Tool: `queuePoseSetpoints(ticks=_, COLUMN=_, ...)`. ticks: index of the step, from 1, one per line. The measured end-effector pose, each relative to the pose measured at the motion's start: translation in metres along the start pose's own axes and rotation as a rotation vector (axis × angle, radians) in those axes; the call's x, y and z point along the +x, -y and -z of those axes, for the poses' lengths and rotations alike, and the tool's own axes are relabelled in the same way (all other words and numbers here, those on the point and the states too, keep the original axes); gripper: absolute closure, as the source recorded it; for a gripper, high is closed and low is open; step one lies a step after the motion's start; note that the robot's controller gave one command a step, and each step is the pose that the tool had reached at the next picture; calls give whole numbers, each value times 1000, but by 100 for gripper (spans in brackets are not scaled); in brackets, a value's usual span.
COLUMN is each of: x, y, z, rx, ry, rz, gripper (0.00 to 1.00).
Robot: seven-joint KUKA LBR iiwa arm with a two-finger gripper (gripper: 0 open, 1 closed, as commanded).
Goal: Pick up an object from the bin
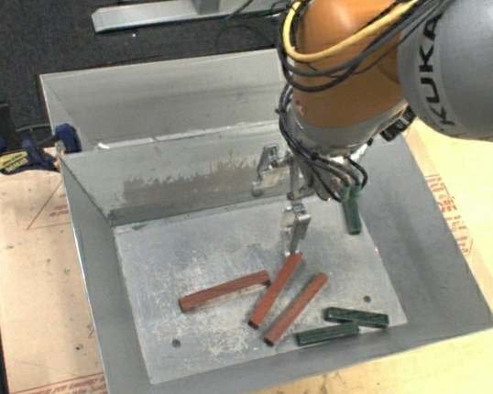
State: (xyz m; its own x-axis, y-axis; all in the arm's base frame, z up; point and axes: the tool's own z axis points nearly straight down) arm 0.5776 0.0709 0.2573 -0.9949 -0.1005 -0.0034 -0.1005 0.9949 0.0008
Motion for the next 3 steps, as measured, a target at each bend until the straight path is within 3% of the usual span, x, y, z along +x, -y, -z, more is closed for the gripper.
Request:
queuePoseSetpoints(ticks=1, x=0, y=0, z=0, rx=0, ry=0, rz=0, gripper=0)
queuePoseSetpoints(ticks=2, x=18, y=8, z=-42, rx=0, ry=6, rz=-20, gripper=0)
queuePoseSetpoints(ticks=3, x=15, y=12, z=-103, rx=0, ry=2, rz=-7, gripper=0)
